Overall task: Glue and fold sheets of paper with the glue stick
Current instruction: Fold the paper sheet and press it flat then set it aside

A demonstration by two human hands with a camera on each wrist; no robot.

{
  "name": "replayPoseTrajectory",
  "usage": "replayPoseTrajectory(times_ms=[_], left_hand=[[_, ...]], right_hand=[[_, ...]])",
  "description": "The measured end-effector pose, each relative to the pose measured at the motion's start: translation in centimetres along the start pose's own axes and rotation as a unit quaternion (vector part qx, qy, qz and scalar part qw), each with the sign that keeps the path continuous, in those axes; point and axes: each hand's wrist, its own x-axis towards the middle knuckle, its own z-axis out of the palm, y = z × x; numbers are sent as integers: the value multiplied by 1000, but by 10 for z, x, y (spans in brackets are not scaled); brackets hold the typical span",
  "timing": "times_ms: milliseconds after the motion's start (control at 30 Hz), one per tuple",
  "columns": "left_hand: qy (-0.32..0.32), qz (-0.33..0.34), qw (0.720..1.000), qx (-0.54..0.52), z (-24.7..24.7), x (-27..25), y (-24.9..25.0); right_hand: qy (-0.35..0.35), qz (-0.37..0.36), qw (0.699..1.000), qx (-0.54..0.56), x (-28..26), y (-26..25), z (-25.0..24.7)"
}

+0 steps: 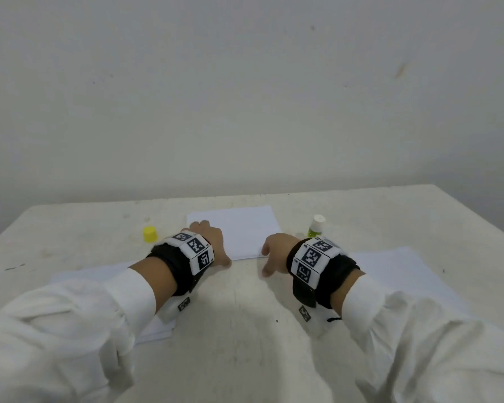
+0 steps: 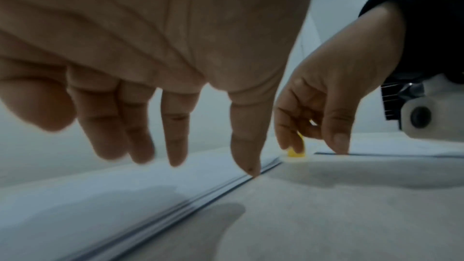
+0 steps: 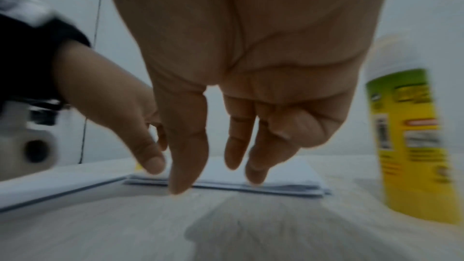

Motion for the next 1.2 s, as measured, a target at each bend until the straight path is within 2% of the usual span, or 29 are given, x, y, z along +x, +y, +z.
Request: replayPoseTrajectory(times_ms=[133, 200, 267, 400, 500, 667, 833, 967, 1200], left_hand=[[-61, 96, 992, -59, -9, -19, 61], [-74, 142, 983, -87, -10, -27, 93], [-72, 181, 975, -103, -9, -32, 124], [-41, 195, 976, -88, -2, -30, 176], [-41, 185, 981, -43, 7, -21, 204], [-22, 135, 990, -23, 23, -9, 226], [-52, 103, 993, -23, 13, -9, 236], [-72, 93, 993, -27, 5, -13, 241], [-68, 88, 994, -22, -1, -22, 248]], right_hand=[[-46, 5, 999, -16, -39, 50, 18], [-71, 36, 997, -13, -52, 90, 21], [-61, 86, 994, -3, -62, 133, 21], [-45, 183, 982, 9, -79, 208, 25], [-71, 182, 981, -7, -77, 244, 40], [-55, 176, 983, 17, -81, 256, 49], [-62, 155, 986, 3, -76, 259, 51], [-73, 163, 984, -21, -70, 258, 52], [-75, 161, 981, -75, -46, 264, 58]])
